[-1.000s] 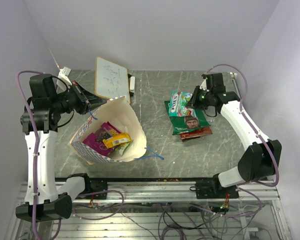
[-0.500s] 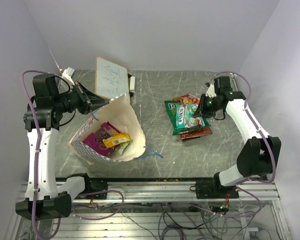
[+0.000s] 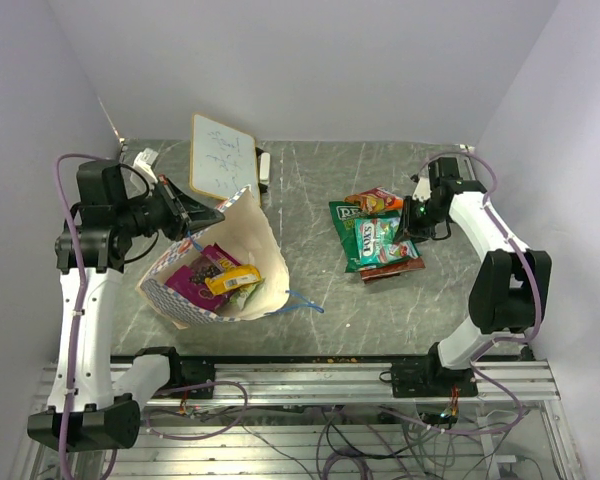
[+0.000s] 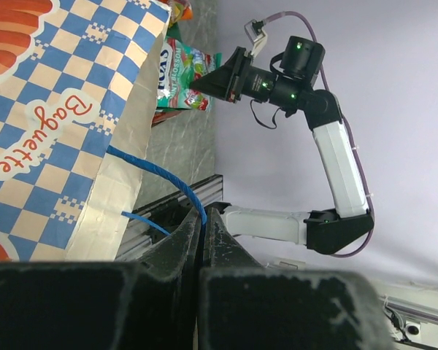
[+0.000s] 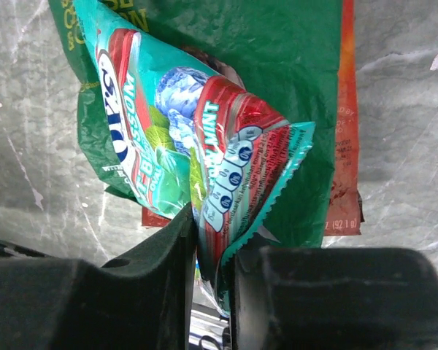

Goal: Take the snacks out of the paper bag
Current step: Place the snack at the center of the board.

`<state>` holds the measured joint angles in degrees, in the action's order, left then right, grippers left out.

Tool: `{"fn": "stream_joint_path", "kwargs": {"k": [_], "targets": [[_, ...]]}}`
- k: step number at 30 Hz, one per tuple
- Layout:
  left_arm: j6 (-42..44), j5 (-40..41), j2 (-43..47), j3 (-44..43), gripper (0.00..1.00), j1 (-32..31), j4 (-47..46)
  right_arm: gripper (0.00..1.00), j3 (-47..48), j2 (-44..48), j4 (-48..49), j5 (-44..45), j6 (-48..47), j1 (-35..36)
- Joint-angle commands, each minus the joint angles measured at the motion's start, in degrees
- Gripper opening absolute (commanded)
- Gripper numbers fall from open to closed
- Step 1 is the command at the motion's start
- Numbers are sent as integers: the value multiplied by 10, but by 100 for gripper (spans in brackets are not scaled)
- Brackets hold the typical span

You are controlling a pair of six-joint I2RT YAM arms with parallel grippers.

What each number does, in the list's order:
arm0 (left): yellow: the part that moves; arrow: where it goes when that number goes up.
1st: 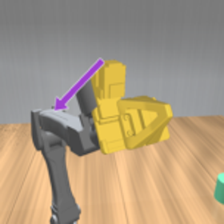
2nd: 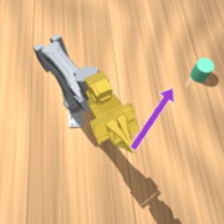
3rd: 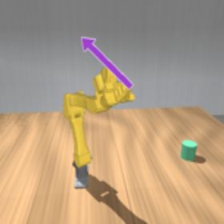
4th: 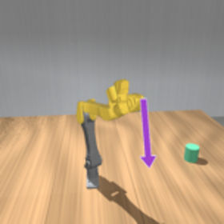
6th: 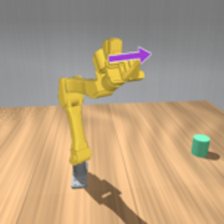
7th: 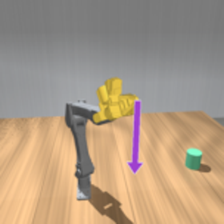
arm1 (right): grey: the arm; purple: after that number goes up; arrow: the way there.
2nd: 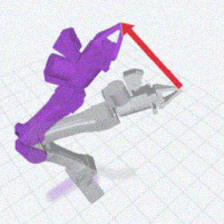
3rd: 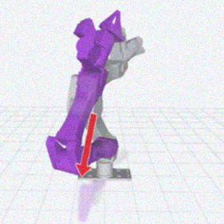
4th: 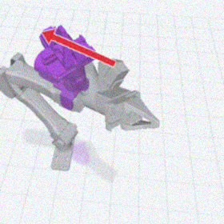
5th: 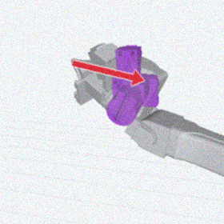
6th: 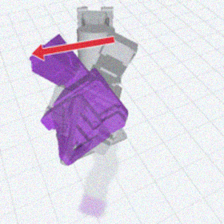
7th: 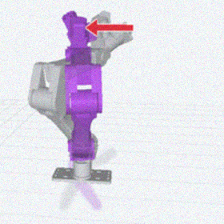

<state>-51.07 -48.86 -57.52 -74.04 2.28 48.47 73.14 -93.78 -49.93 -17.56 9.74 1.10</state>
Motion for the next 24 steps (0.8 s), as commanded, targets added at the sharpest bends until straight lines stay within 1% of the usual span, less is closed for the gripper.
{"fn": "stream_joint_path", "kwargs": {"k": [1, 3, 6, 8, 12, 13, 15, 20, 24], "targets": [[-8, 15, 7, -7, 7, -16, -13, 24, -1, -21, 2, 28, -24, -9], [-11, 21, 9, -9, 7, -20, -14, 33, 9, -27, -8, 47, -29, -8], [-14, 27, 9, -12, 7, -23, -17, 41, 26, -23, -17, 72, -33, -9], [-15, 30, 8, -13, 7, -24, -15, 54, 35, -17, -15, 76, -31, -9], [-16, 39, -1, -23, 7, -25, -10, 67, 51, -6, -10, 70, -22, -9], [-17, 44, -3, -27, 7, -25, -10, 69, 56, -5, -11, 70, -21, -9], [-26, 51, -3, -32, 7, -33, -17, 70, 65, -4, -12, 68, -18, -8], [-45, 67, 10, -26, 7, -54, -25, 75, 58, -1, 15, 25, 4, -8], [-59, 76, 19, -15, 7, -68, -37, 77, 69, 10, 24, 10, 17, -8]]}}
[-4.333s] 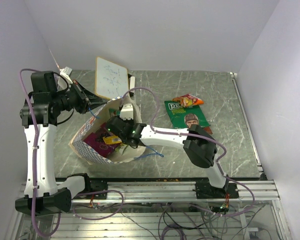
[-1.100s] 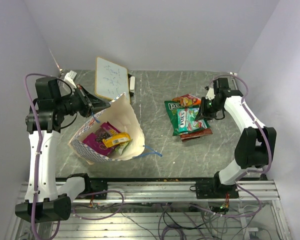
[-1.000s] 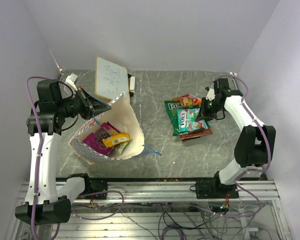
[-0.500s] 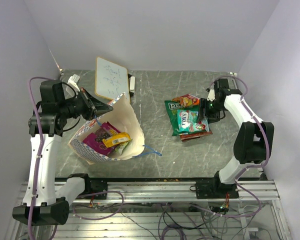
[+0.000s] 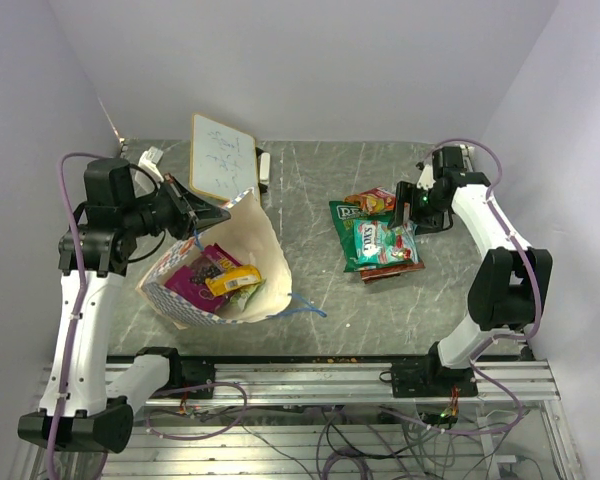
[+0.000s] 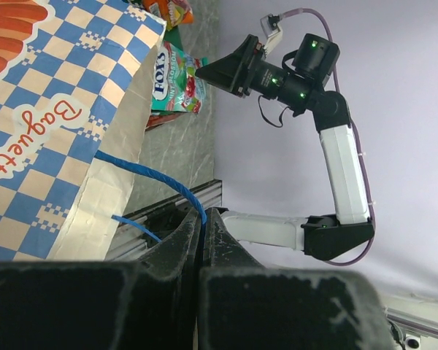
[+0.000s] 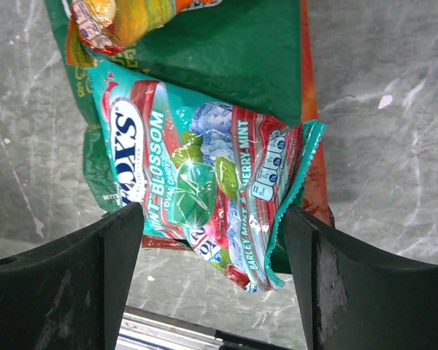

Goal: Take the snacks out of the paper bag
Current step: Place the snack at the center of the board, then take out the snack from the paper bag.

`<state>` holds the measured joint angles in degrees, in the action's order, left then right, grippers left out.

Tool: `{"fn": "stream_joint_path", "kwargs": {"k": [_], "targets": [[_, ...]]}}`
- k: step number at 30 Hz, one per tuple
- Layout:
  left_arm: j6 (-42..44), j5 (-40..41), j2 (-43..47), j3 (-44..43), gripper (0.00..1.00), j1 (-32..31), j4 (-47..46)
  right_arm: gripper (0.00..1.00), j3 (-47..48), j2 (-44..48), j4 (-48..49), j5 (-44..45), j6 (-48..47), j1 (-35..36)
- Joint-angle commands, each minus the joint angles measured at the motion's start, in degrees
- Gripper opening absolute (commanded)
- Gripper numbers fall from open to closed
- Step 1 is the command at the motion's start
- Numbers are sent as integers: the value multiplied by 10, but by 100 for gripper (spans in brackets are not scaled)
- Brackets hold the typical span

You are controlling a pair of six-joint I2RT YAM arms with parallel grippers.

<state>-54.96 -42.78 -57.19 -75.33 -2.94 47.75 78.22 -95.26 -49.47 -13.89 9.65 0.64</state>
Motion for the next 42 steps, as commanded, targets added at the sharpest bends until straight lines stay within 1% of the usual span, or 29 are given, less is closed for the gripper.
{"fn": "stream_joint_path", "kwargs": {"k": [1, 5, 9, 11, 14, 17, 20, 24, 29, 32, 36, 39, 40, 41, 42], "targets": [[-24, 18, 18, -1, 7, -20, -33, 77, 24, 28, 20, -33, 19, -3], [-31, 30, 20, -1, 7, -42, -35, 79, 47, 49, 35, -63, 29, 8], [-33, 41, 24, -4, 7, -62, -32, 80, 74, 62, 46, -82, 52, 41], [-25, 41, 28, -8, 7, -67, -22, 80, 92, 60, 41, -76, 60, 77], [7, 45, 36, -17, 7, -68, 17, 80, 117, 54, 37, -71, 73, 133], [32, 45, 55, -4, 7, -68, 34, 80, 123, 65, 62, -70, 86, 206], [38, 30, 72, 14, 7, -69, 18, 79, 91, 104, 125, -82, 109, 271], [35, 6, 88, 22, 7, -69, -14, 78, 16, 178, 257, -114, 129, 348], [19, -12, 90, 15, 7, -68, -73, 75, -56, 218, 343, -77, 119, 460], [23, -8, 87, 5, 7, -68, -94, 69, -89, 229, 383, -37, 97, 527], [10, -2, 81, 0, 7, -69, -152, 58, -157, 248, 458, 49, 42, 617], [-1, 0, 79, 3, 7, -68, -201, 49, -203, 247, 506, 74, -8, 660], [-3, 1, 79, 6, 7, -68, -209, 47, -220, 240, 521, 91, -22, 673], [-8, 1, 81, 10, 7, -69, -218, 41, -230, 232, 532, 110, -36, 686], [-17, -2, 84, 18, 7, -68, -229, 38, -231, 221, 534, 131, -44, 695]]}}
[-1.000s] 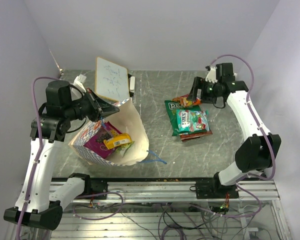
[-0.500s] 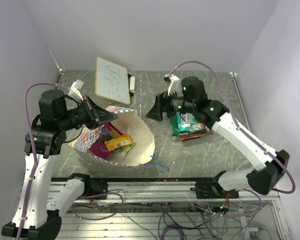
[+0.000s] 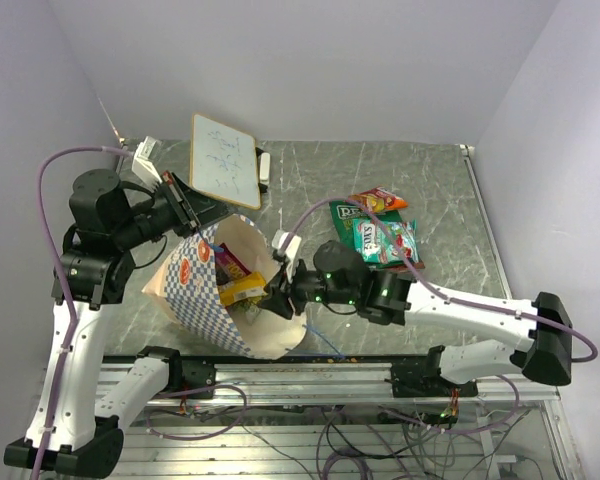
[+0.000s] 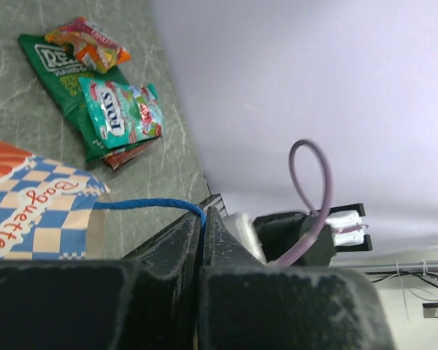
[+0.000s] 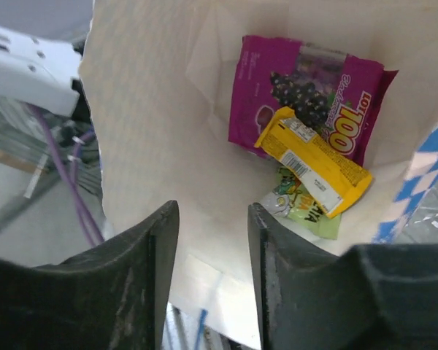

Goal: Take the snacks out of the paper bag
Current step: Take out the snack from the paper bag.

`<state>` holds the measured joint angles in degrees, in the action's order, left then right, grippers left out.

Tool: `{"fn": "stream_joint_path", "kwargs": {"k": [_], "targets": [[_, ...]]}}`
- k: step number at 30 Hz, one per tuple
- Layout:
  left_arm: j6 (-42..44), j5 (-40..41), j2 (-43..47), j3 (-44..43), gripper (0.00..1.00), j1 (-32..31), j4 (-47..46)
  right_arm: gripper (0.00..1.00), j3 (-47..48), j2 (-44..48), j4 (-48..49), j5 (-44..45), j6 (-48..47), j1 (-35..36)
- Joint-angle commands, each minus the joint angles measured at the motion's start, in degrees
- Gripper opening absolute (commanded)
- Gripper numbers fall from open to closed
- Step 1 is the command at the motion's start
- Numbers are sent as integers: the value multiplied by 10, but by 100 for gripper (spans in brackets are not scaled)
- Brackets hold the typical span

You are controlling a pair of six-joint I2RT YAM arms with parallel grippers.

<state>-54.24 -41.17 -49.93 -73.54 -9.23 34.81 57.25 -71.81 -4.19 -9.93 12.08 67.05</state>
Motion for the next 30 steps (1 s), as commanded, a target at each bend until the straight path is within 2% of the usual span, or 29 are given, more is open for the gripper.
{"fn": "stream_joint_path", "kwargs": {"k": [1, 4, 10, 14, 19, 24, 30], "targets": [[-34, -21, 17, 11, 7, -5, -113, 36, -19, -24, 84, 106, -76, 35], [-46, -20, 36, 37, 7, -5, -121, 31, -14, -65, 100, 125, -121, 59], [-38, -23, 54, 49, 7, -5, -76, 30, 25, -148, 133, 136, -176, 118], [-26, -25, 56, 44, 7, -5, -37, 33, 30, -173, 149, 161, -187, 134], [-32, -28, 61, 43, 7, -5, -38, 39, -5, -154, 151, 197, -238, 133], [-25, -14, 57, 27, 7, -5, -26, 43, -13, -150, 117, 206, -344, 133], [-8, 2, 55, 26, 7, -6, -4, 47, -3, -178, 60, 161, -516, 133]]}}
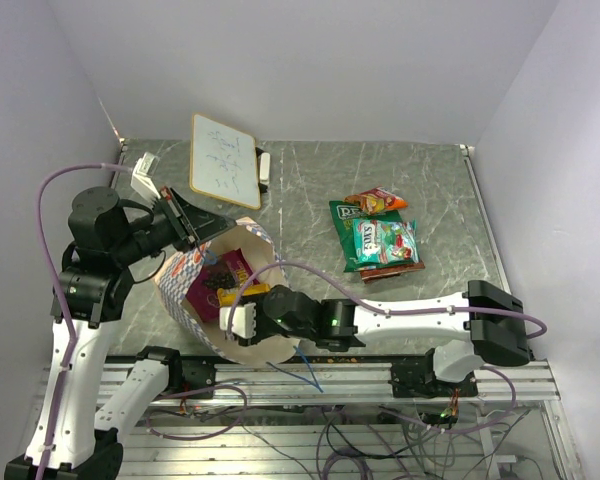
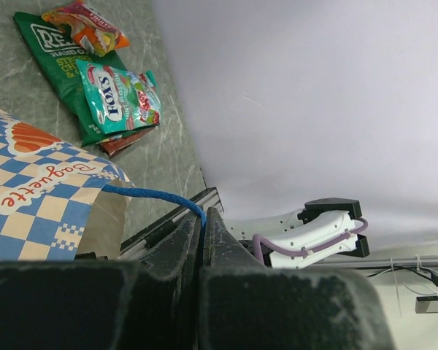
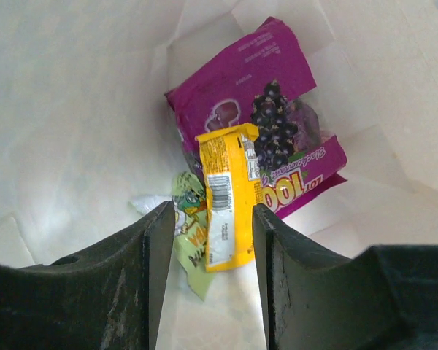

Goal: Take the snacks out of the paper bag
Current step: Take out the snack from the paper bag.

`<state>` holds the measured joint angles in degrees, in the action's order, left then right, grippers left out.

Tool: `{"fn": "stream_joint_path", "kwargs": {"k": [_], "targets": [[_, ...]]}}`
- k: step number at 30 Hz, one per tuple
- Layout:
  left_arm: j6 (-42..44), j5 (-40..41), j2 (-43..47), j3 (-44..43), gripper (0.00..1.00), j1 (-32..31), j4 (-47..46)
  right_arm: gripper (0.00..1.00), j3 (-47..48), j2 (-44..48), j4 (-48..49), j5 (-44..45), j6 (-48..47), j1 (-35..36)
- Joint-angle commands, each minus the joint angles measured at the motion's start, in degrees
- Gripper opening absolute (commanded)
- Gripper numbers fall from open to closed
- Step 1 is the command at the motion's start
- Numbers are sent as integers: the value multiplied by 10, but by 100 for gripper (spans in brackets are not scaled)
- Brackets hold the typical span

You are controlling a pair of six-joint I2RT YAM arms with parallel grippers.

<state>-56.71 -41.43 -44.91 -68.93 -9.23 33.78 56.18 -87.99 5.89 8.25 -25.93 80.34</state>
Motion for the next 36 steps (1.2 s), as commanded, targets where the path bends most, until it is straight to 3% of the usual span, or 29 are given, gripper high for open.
{"fn": "stream_joint_path", "kwargs": {"k": [1, 8, 15, 28, 33, 36], "targets": [[18, 1, 2, -19, 7, -5, 7, 47, 25, -21, -54, -26, -154, 0], [40, -7, -7, -22, 7, -5, 26, 50, 54, -49, -127, -86, -263, -9], [62, -22, -25, -47, 7, -5, 31, 51, 80, -84, -174, -133, -274, -33], [103, -67, -48, -73, 7, -5, 50, 54, 79, -127, -187, -115, -295, -61], [103, -64, -46, -68, 7, -5, 51, 50, 95, -157, -158, -71, -301, -61], [95, -58, -40, -58, 7, -6, 44, 37, 107, -165, -150, -62, -298, -61]]}}
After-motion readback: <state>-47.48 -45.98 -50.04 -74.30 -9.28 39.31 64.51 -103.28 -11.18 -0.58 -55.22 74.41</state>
